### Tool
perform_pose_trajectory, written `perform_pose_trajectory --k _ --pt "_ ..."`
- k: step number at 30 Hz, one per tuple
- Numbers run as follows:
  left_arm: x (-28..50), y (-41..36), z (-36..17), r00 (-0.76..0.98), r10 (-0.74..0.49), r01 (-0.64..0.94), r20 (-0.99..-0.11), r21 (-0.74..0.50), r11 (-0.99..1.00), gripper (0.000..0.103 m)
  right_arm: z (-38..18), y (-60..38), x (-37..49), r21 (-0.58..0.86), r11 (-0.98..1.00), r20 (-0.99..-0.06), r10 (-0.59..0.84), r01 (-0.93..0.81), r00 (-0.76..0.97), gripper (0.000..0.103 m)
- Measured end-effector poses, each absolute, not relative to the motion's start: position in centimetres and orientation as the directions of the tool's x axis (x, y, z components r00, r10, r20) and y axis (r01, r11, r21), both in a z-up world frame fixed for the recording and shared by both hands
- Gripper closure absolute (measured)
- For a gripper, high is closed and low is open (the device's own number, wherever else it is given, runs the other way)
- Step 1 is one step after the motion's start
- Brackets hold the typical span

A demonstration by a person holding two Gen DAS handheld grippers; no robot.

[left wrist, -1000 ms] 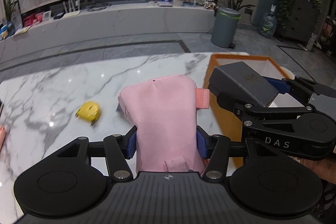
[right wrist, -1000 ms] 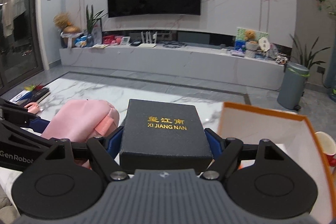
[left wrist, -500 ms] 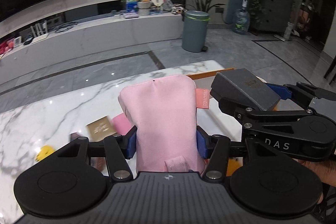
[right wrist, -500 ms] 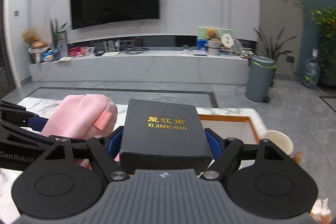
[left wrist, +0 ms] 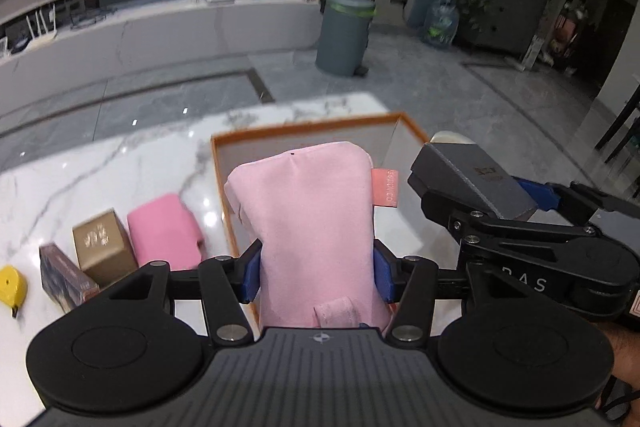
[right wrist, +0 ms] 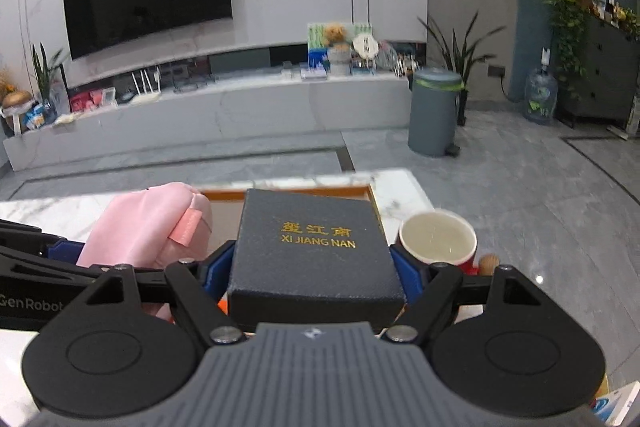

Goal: Organize objects
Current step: 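Lift the pink bag and black box and carry both over the orange box, then lower both items into the orange box and open both tools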

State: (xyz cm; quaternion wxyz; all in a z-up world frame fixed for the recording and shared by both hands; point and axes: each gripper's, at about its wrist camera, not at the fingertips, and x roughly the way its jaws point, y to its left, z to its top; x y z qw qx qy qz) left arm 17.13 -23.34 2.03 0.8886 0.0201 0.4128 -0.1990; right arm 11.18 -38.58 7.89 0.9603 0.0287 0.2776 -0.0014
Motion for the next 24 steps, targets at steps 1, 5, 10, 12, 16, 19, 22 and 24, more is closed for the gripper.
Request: perform_pose_trajectory --k 1,5,10,12,16,19,22,24 --pt "17.2 -23.6 1.6 0.573 -0.325 0.369 -0.752 -0.117 0.922 0.042 7.4 -38.5 11.7 0.049 0.999 -0.550 0.012 0.017 0.835 0.023" --pt "17.1 -24.3 0.8 0.577 -0.287 0.393 -0.765 -0.049 0.918 0.044 6.1 -38.3 12.8 0.006 1.000 -0.594 0.003 0.001 0.805 0.023" --pt "16.2 -26.0 0.1 0.586 -0.240 0.428 -0.774 0.044 0.903 0.044 4.8 -38.3 13.4 -0.034 0.999 -0.626 -0.028 0.008 0.779 0.023" --pt "16.1 -26.2 0.1 0.583 -0.238 0.428 -0.777 0.045 0.903 0.044 4.6 -38.4 13.6 -0.057 0.998 -0.635 -0.046 0.013 0.771 0.023" --pt "15.9 -26.2 -0.2 0.576 -0.229 0.430 -0.785 0.053 0.901 0.044 4.5 -38.3 13.2 -0.066 0.998 -0.643 -0.047 0.006 0.765 0.023" --pt "15.4 -26.6 -0.7 0.582 -0.202 0.451 -0.788 0.106 0.886 0.046 4.1 -37.6 13.5 -0.125 0.992 -0.656 -0.067 -0.020 0.752 0.023" --pt "15.2 -27.5 -1.0 0.598 -0.169 0.460 -0.784 0.162 0.873 0.046 3.7 -36.9 13.7 -0.194 0.980 -0.670 -0.094 -0.052 0.736 0.023" --pt "15.1 -27.7 -1.2 0.601 -0.157 0.470 -0.783 0.188 0.862 0.046 3.5 -36.8 13.8 -0.215 0.975 -0.675 -0.105 -0.058 0.730 0.023"
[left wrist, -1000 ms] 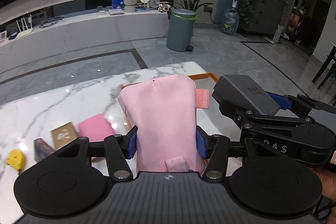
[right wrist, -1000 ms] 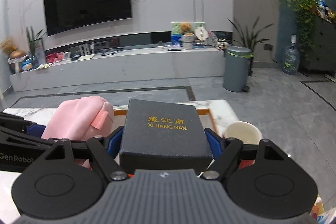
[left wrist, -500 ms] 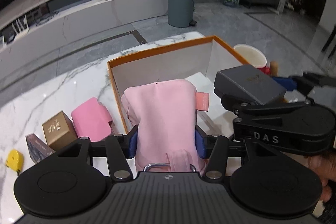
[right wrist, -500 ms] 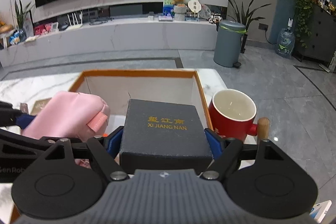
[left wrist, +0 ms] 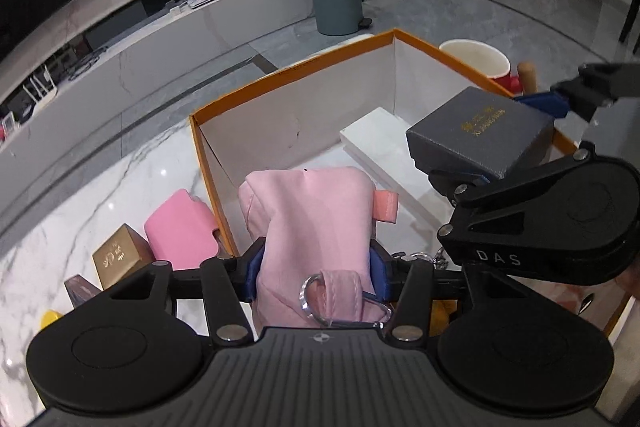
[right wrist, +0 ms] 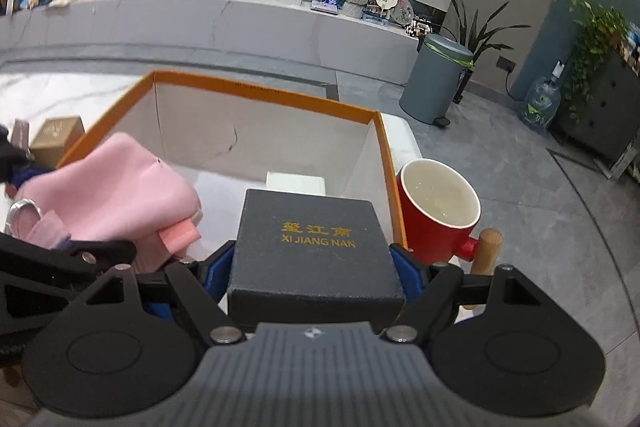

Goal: Organize objects
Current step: 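Lower both items into the orange box and open both tools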

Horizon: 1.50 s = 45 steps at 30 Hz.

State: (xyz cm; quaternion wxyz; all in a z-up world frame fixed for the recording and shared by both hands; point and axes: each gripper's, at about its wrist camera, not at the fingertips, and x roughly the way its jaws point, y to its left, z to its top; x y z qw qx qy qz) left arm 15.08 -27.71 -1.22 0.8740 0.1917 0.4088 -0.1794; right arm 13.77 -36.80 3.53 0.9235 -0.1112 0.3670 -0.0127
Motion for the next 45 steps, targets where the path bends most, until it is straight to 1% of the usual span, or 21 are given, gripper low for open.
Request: perform_pose_trajectory --k 7,12,22,27,31,37,41,45 --pt "14.4 -28.9 -2.1 0.616 -0.093 0.506 -0.782 0.302 0.808 0.046 2.8 -35.9 13.7 -0.290 0.952 -0.694 -0.137 -0.099 0.707 0.023" --pt "14.4 -29.0 -2.4 0.611 -0.086 0.519 -0.787 0.316 0.795 0.046 2.6 -35.6 13.6 -0.319 0.941 -0.695 -0.152 -0.112 0.703 0.023" --pt "14.7 -29.2 -2.9 0.603 -0.085 0.542 -0.793 0.329 0.773 0.045 2.6 -35.6 13.4 -0.315 0.940 -0.714 -0.145 -0.129 0.685 0.022" --pt "14.5 -29.1 -3.1 0.614 -0.089 0.545 -0.784 0.340 0.767 0.041 2.5 -35.5 13.4 -0.321 0.937 -0.714 -0.146 -0.135 0.685 0.022" --pt "14.3 -29.0 -3.2 0.630 -0.087 0.541 -0.771 0.356 0.762 0.036 2.4 -35.4 13.2 -0.334 0.931 -0.713 -0.149 -0.146 0.685 0.022" --pt "13.9 -29.1 -3.1 0.635 -0.089 0.551 -0.767 0.369 0.748 0.034 2.5 -35.3 13.0 -0.343 0.926 -0.722 -0.152 -0.158 0.675 0.022" --pt "13.5 -29.3 -3.0 0.643 -0.080 0.555 -0.762 0.391 0.734 0.028 2.6 -35.3 12.7 -0.343 0.924 -0.731 -0.148 -0.171 0.667 0.022" --pt "13.5 -29.3 -3.0 0.641 -0.081 0.562 -0.764 0.394 0.727 0.027 2.5 -35.2 12.4 -0.347 0.919 -0.734 -0.144 -0.185 0.663 0.022"
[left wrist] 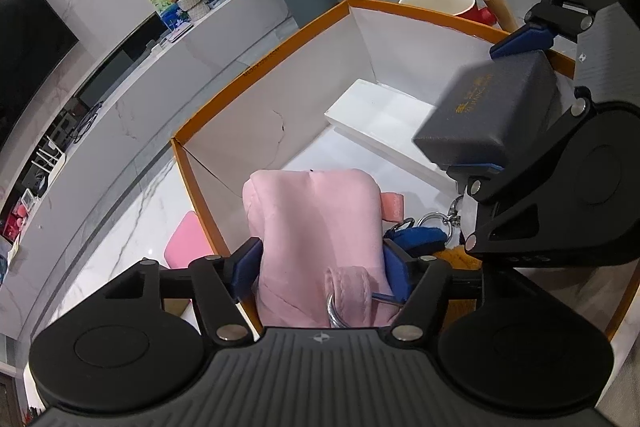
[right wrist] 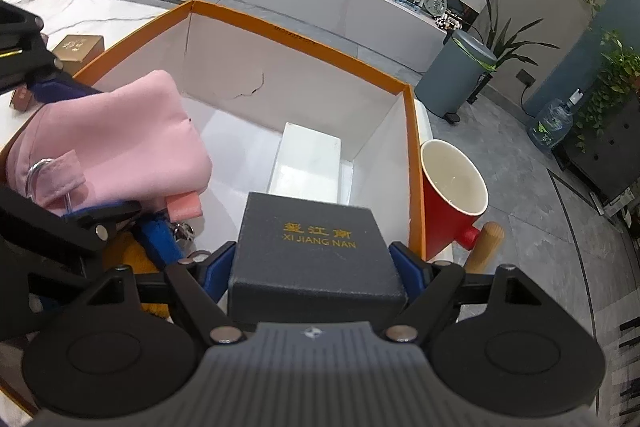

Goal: Organize objects
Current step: 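Lower both items into the orange box and open both tools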

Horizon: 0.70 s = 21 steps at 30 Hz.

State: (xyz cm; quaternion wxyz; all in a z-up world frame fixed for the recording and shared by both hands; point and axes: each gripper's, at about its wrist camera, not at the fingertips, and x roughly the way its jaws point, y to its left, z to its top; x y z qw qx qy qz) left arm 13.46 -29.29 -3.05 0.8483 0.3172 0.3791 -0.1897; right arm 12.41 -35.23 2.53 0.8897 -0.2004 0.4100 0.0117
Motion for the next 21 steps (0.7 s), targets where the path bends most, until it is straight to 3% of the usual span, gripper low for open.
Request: perform_pose_trajectory --k 10,18,19,21 --pt "13.4 -29.7 -2.4 0.642 -0.064 0.587 -0.764 0.436 0.682 0.015 2.9 -35.7 12.0 -0.325 0.924 -0.737 -0.114 -0.202 0.667 0.021" --pt "14.5 -28.6 -0.9 0.619 -0.126 0.572 -0.775 0.335 0.749 0.010 4.0 -37.1 11.7 -0.229 0.959 -0.729 -0.055 -0.167 0.682 0.027" --pt "14.5 -28.4 -0.6 0.625 -0.129 0.561 -0.770 0.328 0.760 0.003 4.2 -37.4 11.7 -0.207 0.965 -0.728 -0.043 -0.160 0.684 0.027" --pt "14.8 -27.7 0.0 0.639 -0.130 0.530 -0.758 0.311 0.789 0.000 4.7 -38.0 11.6 -0.163 0.976 -0.723 -0.016 -0.148 0.690 0.027"
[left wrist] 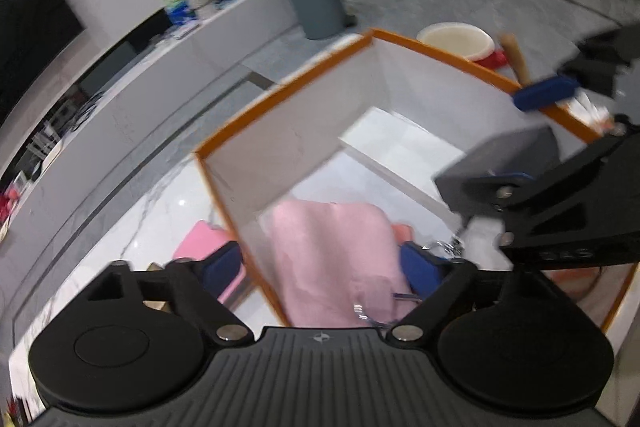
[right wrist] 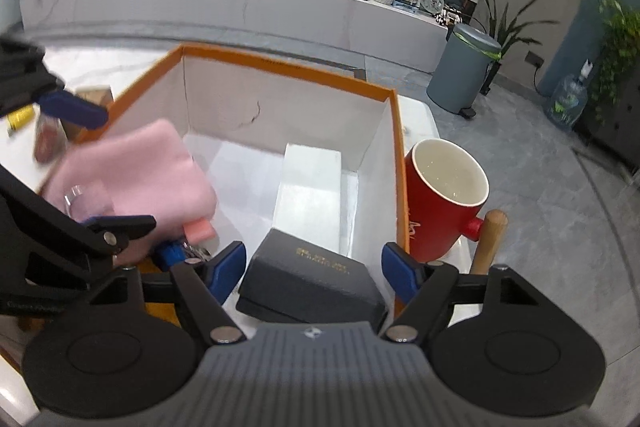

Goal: Organize objects
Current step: 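Lower both items into the orange box and open both tools, then withdraw both tools from the box back over the table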

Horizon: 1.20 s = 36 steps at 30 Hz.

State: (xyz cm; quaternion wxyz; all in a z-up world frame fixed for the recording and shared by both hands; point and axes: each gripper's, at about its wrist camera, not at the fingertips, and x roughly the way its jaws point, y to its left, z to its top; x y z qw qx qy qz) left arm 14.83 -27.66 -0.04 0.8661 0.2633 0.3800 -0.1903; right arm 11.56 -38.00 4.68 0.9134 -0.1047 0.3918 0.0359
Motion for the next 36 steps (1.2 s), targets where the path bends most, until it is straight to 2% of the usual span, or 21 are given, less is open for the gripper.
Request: perform_pose_trajectory --k 2,4,5,6,8,13,22,36 --pt "15.2 -26.7 0.5 0.638 -0.150 0.505 -0.756 0.262 0.823 0.000 5.3 -38.5 11.4 -0.117 0.984 -0.710 0.015 -0.138 0.704 0.026" --pt "15.8 -25.4 1.1 0.609 -0.206 0.491 -0.766 0.160 0.856 0.000 5.9 -39.0 11.2 -0.072 0.989 -0.691 0.041 -0.126 0.722 0.024" --pt "16.0 -24.8 1.4 0.598 -0.232 0.480 -0.767 0.112 0.870 0.000 6.3 -39.2 11.1 -0.049 0.992 -0.676 0.051 -0.114 0.735 0.020" --pt "16.1 -24.4 1.7 0.601 -0.248 0.467 -0.760 0.082 0.880 0.000 6.6 -39.4 11.0 -0.047 0.995 -0.660 0.035 -0.088 0.750 0.009" --pt "16.0 -24.0 2.1 0.619 -0.251 0.448 -0.744 0.072 0.891 0.000 7.3 -39.5 10.6 -0.057 0.997 -0.611 0.000 -0.045 0.792 0.005" --pt "15.5 -24.2 2.5 0.633 -0.274 0.458 -0.724 0.066 0.886 0.000 8.4 -40.2 10.2 0.031 0.999 -0.558 0.037 -0.024 0.829 0.005" --pt "13.4 -21.6 4.4 0.723 -0.314 0.430 -0.616 0.045 0.902 0.000 9.0 -39.7 9.6 0.052 0.998 -0.492 0.044 -0.021 0.869 0.005" --pt "12.2 -9.3 3.0 0.741 -0.166 0.242 -0.651 0.028 0.970 0.000 8.7 -35.1 9.1 -0.009 0.993 -0.468 0.103 -0.122 0.878 0.005"
